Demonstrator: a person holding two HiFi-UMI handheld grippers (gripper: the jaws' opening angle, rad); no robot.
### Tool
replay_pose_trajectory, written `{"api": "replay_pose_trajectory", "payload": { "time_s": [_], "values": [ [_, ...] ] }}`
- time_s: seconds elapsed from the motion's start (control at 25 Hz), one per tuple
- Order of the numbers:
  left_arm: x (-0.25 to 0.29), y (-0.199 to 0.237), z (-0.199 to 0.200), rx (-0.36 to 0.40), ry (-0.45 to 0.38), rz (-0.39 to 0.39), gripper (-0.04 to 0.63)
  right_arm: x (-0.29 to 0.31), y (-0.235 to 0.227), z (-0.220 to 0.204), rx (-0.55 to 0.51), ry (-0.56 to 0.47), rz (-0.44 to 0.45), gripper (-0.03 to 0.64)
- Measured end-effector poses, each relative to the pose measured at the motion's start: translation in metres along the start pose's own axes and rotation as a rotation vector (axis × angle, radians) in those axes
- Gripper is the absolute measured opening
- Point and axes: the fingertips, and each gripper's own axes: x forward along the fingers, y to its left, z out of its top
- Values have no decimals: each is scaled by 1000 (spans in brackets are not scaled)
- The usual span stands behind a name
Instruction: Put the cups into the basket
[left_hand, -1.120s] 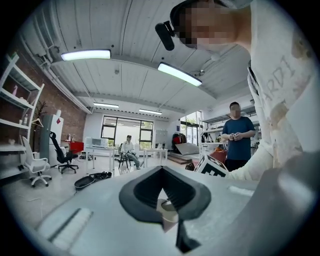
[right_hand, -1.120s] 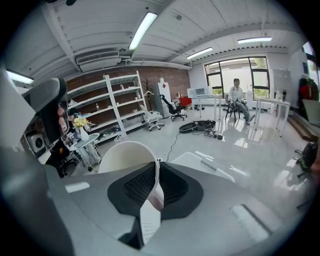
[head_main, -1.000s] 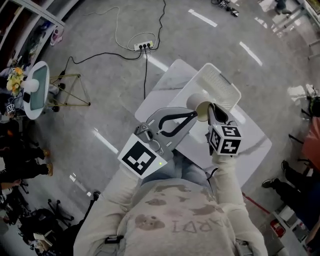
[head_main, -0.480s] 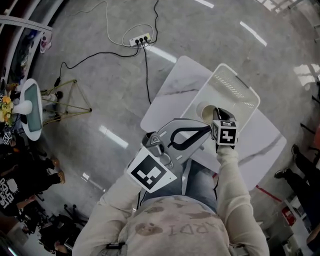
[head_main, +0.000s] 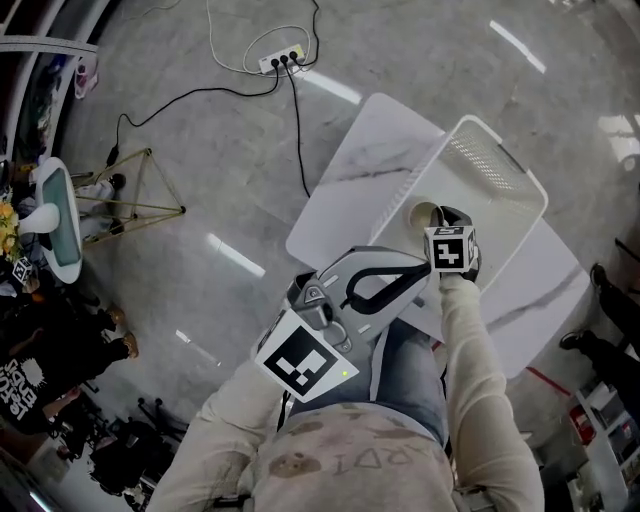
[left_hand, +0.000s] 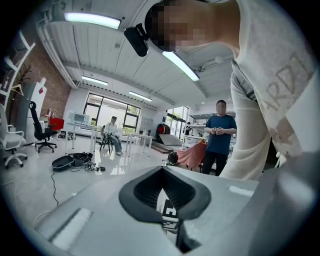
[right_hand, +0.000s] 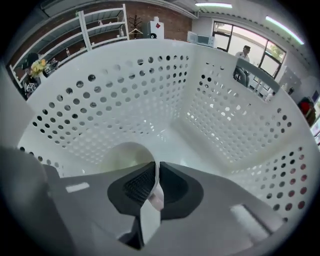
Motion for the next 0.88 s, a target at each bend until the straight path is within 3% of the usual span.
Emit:
{"api": "replay_pose_trajectory", "payload": {
  "time_s": [0.4, 0.6, 0.72, 0.88],
  "values": [
    [-6, -6, -9, 10, 14, 11, 0, 5, 4, -3, -43, -2, -18, 55],
    [-6, -19, 4, 33, 7, 13, 0, -23, 5, 7, -33, -56, 4, 68],
    [-6, -32, 16, 52, 4, 15, 0, -48, 6, 12, -26, -94, 21, 24],
    [-6, -47, 36, 86, -10, 29, 0, -103, 12, 35, -19, -215, 62, 23]
  ]
}}
